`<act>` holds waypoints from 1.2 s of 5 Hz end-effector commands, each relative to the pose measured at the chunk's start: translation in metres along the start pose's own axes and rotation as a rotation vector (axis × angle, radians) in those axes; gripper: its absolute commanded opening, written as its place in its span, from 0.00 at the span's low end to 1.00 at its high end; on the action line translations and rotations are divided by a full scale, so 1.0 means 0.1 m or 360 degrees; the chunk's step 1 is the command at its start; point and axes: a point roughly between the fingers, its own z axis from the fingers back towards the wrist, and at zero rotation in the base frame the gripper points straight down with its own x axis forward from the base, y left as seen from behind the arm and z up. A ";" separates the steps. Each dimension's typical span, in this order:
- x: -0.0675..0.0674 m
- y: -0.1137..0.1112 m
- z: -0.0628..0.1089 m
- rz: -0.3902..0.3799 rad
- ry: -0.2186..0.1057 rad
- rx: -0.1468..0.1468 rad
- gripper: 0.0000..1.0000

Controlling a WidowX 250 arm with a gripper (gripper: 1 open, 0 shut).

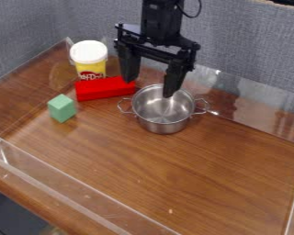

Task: Put green object to the right side of the table

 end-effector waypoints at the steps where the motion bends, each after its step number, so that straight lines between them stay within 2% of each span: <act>1: -0.02 0.07 -0.06 0.0018 0.0015 -0.0006 1.00; 2: -0.10 0.24 -0.12 0.0059 0.0019 -0.0020 1.00; 4: -0.37 0.93 -0.11 0.0218 -0.0068 -0.0046 1.00; 5: -0.44 1.20 -0.18 0.0251 -0.0129 -0.0069 1.00; 6: -0.44 1.35 -0.25 0.0225 -0.0170 -0.0095 1.00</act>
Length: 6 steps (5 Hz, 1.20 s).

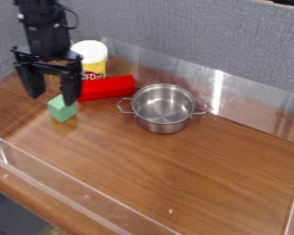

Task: Put green object to the right side of the table

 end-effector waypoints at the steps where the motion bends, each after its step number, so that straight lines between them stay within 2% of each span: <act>1: 0.09 0.08 0.03 -0.0007 -0.0056 0.0007 1.00; 2: 0.15 0.11 -0.04 -0.0021 -0.0063 -0.0022 1.00; 6: 0.28 0.17 -0.18 -0.0030 -0.0086 -0.0076 1.00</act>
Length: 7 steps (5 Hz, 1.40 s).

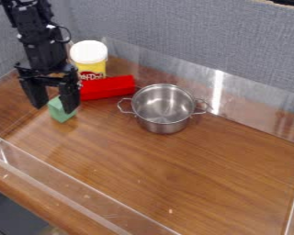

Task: Put green object to the right side of the table

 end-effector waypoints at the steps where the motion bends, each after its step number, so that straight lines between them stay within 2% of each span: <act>1: 0.09 0.05 0.14 -0.0012 -0.0085 0.0030 1.00; 7: 0.14 0.03 0.14 -0.0047 -0.0122 0.0042 1.00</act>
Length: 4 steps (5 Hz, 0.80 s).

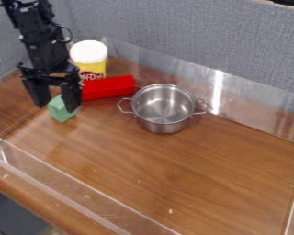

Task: Put green object to the right side of the table

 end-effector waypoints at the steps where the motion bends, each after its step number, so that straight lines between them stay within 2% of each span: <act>1: 0.10 0.03 0.15 -0.0033 -0.0085 0.0044 1.00; 4: 0.18 0.09 -0.20 0.0010 -0.0009 0.0080 1.00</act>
